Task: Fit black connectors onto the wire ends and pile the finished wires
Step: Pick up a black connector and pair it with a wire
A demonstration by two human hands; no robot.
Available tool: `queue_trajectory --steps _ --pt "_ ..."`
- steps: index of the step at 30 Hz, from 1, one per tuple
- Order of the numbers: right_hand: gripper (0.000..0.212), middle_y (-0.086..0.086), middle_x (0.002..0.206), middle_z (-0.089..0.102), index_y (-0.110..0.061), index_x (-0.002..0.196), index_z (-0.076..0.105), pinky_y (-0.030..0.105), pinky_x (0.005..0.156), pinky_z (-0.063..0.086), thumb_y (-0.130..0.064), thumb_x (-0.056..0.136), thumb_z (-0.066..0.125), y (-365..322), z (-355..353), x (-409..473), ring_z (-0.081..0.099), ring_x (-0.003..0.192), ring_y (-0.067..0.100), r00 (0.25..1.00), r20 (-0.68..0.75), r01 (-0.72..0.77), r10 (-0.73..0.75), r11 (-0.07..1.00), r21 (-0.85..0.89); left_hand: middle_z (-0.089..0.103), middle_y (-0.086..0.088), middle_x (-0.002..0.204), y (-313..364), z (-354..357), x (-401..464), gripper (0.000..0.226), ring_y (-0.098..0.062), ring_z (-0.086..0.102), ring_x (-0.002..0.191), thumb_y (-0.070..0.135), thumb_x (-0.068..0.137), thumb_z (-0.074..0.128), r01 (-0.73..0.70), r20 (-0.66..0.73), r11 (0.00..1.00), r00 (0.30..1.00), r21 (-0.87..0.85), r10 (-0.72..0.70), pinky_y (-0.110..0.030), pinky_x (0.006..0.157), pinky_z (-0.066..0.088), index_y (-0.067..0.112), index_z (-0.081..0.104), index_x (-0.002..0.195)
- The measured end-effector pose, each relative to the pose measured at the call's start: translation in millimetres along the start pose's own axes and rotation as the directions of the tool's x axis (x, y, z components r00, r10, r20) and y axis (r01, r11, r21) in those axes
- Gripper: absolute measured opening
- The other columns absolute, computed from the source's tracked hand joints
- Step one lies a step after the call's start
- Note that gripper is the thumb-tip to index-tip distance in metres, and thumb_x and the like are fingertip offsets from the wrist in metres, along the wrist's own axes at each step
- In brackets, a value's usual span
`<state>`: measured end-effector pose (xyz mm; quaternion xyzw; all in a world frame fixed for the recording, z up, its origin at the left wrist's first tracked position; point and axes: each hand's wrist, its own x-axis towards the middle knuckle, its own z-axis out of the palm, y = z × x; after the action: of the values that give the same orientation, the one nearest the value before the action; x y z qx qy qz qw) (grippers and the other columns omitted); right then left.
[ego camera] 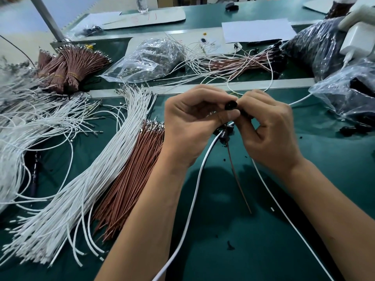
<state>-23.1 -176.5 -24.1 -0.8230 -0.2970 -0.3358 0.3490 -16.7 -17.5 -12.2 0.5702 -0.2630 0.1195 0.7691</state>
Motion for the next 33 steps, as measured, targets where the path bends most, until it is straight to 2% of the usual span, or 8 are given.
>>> queue_trajectory --steps 2,7,14,17,19,25,30,33 --pt "0.012 -0.006 0.083 0.054 -0.003 0.087 0.067 0.028 0.069 0.044 0.004 0.096 0.063 3.3 1.5 -1.4 0.049 0.075 0.017 0.999 0.022 -0.030 0.030 0.999 0.026 0.065 -0.016 0.087 -2.0 -0.4 0.3 0.042 -0.019 0.063 0.078 -0.024 0.068 0.075 0.030 -0.016 1.000 0.999 -0.007 -0.030 -0.027 0.075 0.055 0.000 0.070 0.101" --pt "0.021 0.004 0.080 0.064 -0.005 0.094 0.068 0.048 0.063 0.049 -0.022 0.103 0.060 7.5 7.5 -5.0 0.061 0.073 0.021 0.954 0.163 -0.293 0.253 0.905 0.310 0.072 -0.007 0.078 -10.2 -0.7 -1.1 0.029 -0.015 0.063 0.071 -0.017 0.071 0.077 0.201 -0.130 0.976 0.969 -0.088 -0.211 -0.024 0.069 0.055 0.008 0.075 0.084" --pt "0.019 0.006 0.071 0.065 0.001 0.085 0.073 0.045 0.060 0.046 -0.011 0.098 0.068 8.7 9.2 -5.6 0.055 0.068 0.019 0.918 0.207 -0.397 0.338 0.786 0.475 0.074 -0.017 0.084 -14.1 2.2 -2.3 0.018 -0.024 0.069 0.075 -0.008 0.076 0.076 0.343 -0.211 0.917 0.900 -0.203 -0.383 -0.029 0.073 0.058 0.001 0.070 0.090" --pt "0.016 -0.008 0.068 0.066 -0.005 0.081 0.073 0.027 0.064 0.049 -0.007 0.096 0.069 10.9 8.4 -5.9 0.058 0.067 0.007 0.889 0.262 -0.458 0.376 0.743 0.489 0.073 -0.022 0.088 -16.2 3.0 -2.6 0.017 -0.028 0.068 0.079 -0.011 0.079 0.075 0.351 -0.243 0.921 0.891 -0.170 -0.384 -0.032 0.075 0.060 -0.001 0.071 0.091" --pt "0.016 -0.004 0.068 0.067 -0.005 0.080 0.073 0.025 0.065 0.049 -0.010 0.095 0.070 12.8 7.4 -5.2 0.059 0.066 0.008 0.867 0.307 -0.497 0.392 0.718 0.487 0.074 -0.017 0.081 -18.2 4.0 -2.7 0.018 -0.024 0.069 0.072 -0.013 0.078 0.076 0.338 -0.264 0.929 0.892 -0.149 -0.367 -0.030 0.072 0.059 -0.002 0.071 0.090" --pt "0.021 0.004 0.064 0.066 -0.007 0.075 0.073 0.030 0.061 0.043 -0.019 0.091 0.071 14.1 5.6 -5.4 0.055 0.063 0.013 0.841 0.352 -0.535 0.410 0.723 0.436 0.075 -0.011 0.078 -22.5 4.1 -4.9 0.018 -0.020 0.070 0.070 -0.011 0.075 0.080 0.341 -0.307 0.935 0.883 -0.098 -0.354 -0.029 0.069 0.058 -0.002 0.073 0.089" --pt "0.027 0.028 0.068 0.062 0.000 0.073 0.071 0.048 0.057 0.037 -0.019 0.092 0.072 12.8 6.1 -6.7 0.048 0.063 0.020 0.842 0.357 -0.528 0.405 0.755 0.388 0.076 -0.016 0.083 -22.7 2.4 -5.8 0.017 -0.024 0.072 0.074 -0.009 0.075 0.081 0.365 -0.319 0.928 0.873 -0.074 -0.368 -0.031 0.072 0.060 0.000 0.074 0.088" --pt "0.022 0.024 0.067 0.064 -0.006 0.074 0.074 0.049 0.058 0.040 -0.013 0.095 0.074 13.6 7.1 -6.6 0.048 0.061 0.016 0.841 0.341 -0.524 0.421 0.792 0.313 0.075 -0.017 0.085 -22.5 0.7 -4.8 0.017 -0.026 0.071 0.077 -0.007 0.076 0.081 0.393 -0.321 0.918 0.864 -0.053 -0.388 -0.037 0.077 0.059 -0.001 0.074 0.090"
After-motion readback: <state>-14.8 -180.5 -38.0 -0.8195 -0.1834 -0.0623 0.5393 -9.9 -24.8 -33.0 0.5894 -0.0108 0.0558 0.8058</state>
